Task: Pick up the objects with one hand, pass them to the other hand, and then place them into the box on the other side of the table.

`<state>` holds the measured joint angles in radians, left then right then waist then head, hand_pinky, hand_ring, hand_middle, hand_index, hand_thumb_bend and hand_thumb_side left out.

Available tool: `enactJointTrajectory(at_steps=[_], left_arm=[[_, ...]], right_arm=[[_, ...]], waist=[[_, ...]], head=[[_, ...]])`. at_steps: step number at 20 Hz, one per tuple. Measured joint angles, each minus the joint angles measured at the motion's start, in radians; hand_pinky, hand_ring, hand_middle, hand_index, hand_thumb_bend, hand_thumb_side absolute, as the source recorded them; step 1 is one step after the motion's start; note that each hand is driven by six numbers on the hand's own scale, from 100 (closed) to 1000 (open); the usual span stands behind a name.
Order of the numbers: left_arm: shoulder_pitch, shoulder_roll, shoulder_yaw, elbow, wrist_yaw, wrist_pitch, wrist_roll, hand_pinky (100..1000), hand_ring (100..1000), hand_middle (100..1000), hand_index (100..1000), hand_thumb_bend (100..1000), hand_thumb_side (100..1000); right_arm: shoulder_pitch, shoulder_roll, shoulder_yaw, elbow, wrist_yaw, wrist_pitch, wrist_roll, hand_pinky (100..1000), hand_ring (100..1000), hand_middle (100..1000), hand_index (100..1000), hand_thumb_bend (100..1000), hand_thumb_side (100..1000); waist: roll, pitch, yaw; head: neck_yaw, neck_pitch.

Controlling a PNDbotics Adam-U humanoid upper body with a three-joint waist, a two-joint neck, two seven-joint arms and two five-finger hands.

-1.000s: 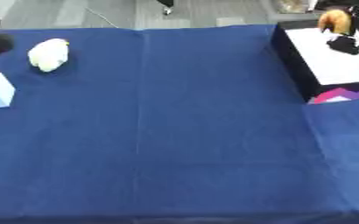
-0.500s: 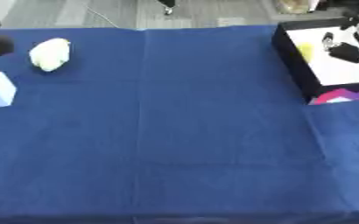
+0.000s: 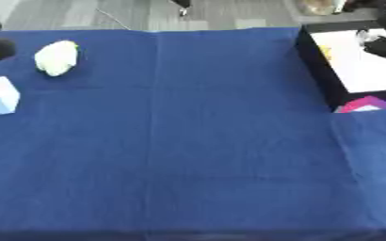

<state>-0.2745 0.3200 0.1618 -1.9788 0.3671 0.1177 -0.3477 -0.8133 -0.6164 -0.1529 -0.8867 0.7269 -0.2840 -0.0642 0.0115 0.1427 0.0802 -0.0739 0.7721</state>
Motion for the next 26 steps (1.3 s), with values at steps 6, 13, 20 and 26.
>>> enactJointTrajectory(at_steps=[6, 13, 20, 26], left_arm=[[-0.02, 0.104, 0.025, 0.008, -0.172, -0.06, 0.06, 851, 698, 718, 879, 102, 897], [-0.069, 0.301, 0.008, 0.146, -0.541, -0.157, 0.169, 831, 726, 744, 895, 197, 578], [-0.196, 0.414, -0.06, 0.484, -0.965, -0.104, 0.22, 826, 732, 759, 903, 447, 759], [-0.274, 0.339, -0.054, 0.708, -1.05, 0.039, 0.3, 832, 739, 766, 901, 570, 897]], right_arm=[[0.124, 0.003, 0.036, -0.357, -0.171, -0.026, 0.004, 986, 873, 522, 955, 100, 350], [0.225, 0.021, 0.089, -0.653, -0.296, -0.023, 0.081, 974, 859, 505, 950, 100, 351], [0.268, 0.034, 0.12, -0.754, -0.346, -0.028, 0.157, 982, 858, 500, 946, 100, 337], [0.277, 0.039, 0.129, -0.76, -0.36, -0.028, 0.187, 988, 859, 498, 945, 100, 328]], waist=[[0.012, 0.0, -0.009], [0.026, -0.002, -0.022], [0.03, -0.006, -0.033], [0.024, -0.007, -0.037]], head=[[0.047, 0.0], [0.154, -0.002], [0.249, -0.018], [0.27, -0.019]])
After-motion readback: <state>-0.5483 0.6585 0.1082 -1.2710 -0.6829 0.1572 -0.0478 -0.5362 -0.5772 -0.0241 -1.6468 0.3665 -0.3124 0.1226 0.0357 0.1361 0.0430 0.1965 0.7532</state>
